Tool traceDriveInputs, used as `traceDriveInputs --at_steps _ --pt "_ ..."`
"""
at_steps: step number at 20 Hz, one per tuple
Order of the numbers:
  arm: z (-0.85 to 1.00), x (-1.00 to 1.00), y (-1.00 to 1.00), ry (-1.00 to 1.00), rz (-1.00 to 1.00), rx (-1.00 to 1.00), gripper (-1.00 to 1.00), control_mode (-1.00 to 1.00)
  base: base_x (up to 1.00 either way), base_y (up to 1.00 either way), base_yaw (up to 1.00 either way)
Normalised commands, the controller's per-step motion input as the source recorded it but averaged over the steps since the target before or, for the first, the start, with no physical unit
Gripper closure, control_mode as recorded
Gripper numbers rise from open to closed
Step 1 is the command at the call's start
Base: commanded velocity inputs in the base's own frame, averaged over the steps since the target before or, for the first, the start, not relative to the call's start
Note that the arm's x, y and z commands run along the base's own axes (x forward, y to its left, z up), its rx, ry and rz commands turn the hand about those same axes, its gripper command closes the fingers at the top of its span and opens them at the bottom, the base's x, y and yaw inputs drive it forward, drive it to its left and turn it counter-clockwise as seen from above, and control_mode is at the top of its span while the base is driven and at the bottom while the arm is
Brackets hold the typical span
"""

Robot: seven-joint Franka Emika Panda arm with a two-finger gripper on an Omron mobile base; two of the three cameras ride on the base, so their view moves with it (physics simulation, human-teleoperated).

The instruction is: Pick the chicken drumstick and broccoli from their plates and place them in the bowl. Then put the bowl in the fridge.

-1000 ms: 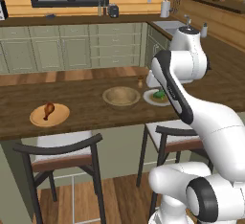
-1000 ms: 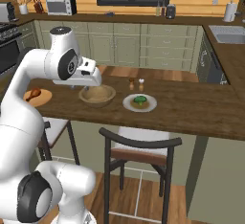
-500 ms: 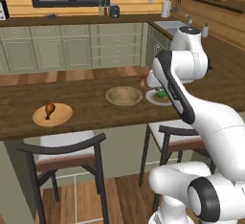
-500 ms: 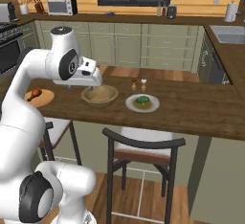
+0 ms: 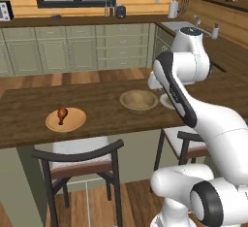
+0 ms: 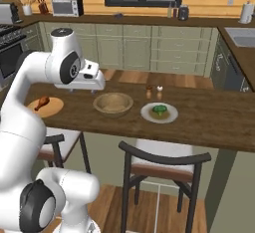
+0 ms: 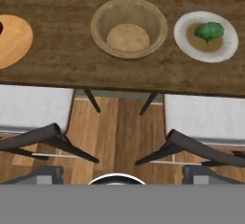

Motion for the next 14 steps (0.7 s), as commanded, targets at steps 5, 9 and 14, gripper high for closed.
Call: traceDriveInputs --at_steps 5,9,14 --pt "0.0 0.0 0.0 0.0 0.0 0.0 -1.0 1.0 0.77 0.0 0.0" --pt "0.0 0.0 0.0 0.0 0.0 0.0 -1.0 1.0 0.92 0.0 0.0" --pt "-0.01 0.0 -0.06 0.0 0.0 0.0 -1.0 -1.0 0.47 -0.04 0.0"
